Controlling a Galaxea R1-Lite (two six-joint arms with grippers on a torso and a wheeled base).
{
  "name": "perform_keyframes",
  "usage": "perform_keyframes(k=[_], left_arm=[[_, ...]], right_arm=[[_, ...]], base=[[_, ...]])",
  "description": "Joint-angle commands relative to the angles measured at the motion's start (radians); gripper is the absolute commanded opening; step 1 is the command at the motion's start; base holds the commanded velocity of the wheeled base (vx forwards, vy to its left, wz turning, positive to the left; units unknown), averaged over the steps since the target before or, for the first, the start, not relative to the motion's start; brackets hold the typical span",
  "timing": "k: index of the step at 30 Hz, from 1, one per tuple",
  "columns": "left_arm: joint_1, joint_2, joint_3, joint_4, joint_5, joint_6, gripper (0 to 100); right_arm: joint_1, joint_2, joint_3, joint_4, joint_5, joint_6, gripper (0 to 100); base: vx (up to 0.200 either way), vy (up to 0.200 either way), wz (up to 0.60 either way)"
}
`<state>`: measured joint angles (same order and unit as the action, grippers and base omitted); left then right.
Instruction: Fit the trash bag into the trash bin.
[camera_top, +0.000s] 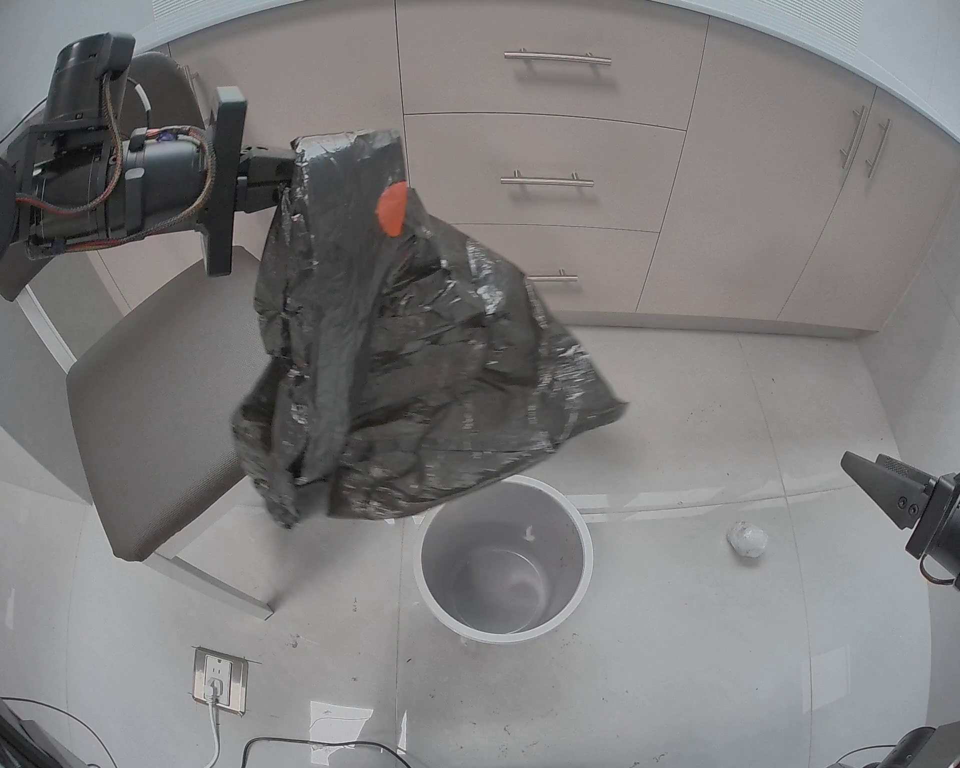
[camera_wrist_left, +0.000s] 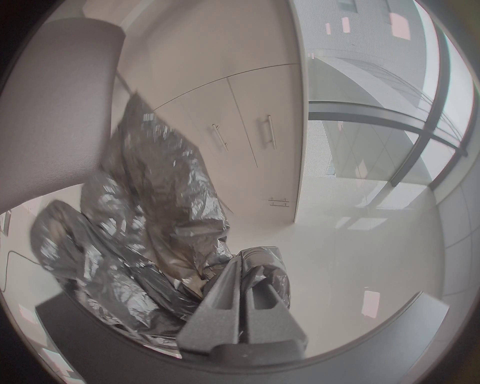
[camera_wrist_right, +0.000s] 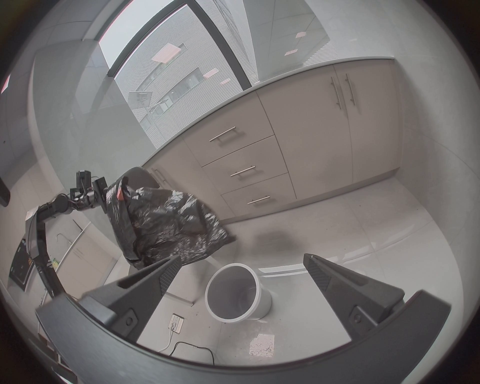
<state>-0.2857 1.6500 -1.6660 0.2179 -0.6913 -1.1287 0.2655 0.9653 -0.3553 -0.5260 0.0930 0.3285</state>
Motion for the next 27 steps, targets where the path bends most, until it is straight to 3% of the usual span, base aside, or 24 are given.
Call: perform_keyframes(k=[1, 3, 4, 7, 11, 13, 19, 27], left_arm=[[-0.44, -0.056, 0.026, 0.037, 0.872, 0.237, 0], [-0.455, -0.056, 0.031, 0.028, 0.9, 0.237, 0], [-0.51, -0.052, 0.061, -0.037, 1.015, 0.245, 0], [-0.521, -0.042, 0.072, -0.087, 1.072, 0.247, 0], [-0.52, -0.004, 0.072, -0.101, 1.156, 0.244, 0], [-0.52, 0.011, 0.072, -0.103, 1.184, 0.244, 0], [-0.523, 0.062, 0.078, -0.195, 1.28, 0.23, 0], [-0.527, 0.051, 0.186, -0.356, 1.288, 0.222, 0]], right_arm=[[0.152, 0.208, 0.082, -0.169, -0.007, -0.003, 100], [0.155, 0.222, 0.085, -0.181, -0.009, -0.003, 100], [0.184, 0.302, 0.096, -0.253, -0.024, -0.002, 100], [0.231, 0.377, 0.096, -0.307, -0.055, -0.009, 100], [0.394, 0.55, 0.061, -0.37, -0.211, -0.045, 100], [0.44, 0.61, 0.047, -0.394, -0.249, -0.046, 100], [0.601, 0.725, 0.021, -0.457, -0.263, -0.042, 100], [0.741, 0.845, -0.076, -0.453, -0.266, -0.04, 100]], base=[[0.0, 0.0, 0.0], [0.0, 0.0, 0.0], [0.0, 0.0, 0.0], [0.0, 0.0, 0.0], [0.0, 0.0, 0.0], [0.0, 0.0, 0.0], [0.0, 0.0, 0.0], [0.0, 0.0, 0.0]])
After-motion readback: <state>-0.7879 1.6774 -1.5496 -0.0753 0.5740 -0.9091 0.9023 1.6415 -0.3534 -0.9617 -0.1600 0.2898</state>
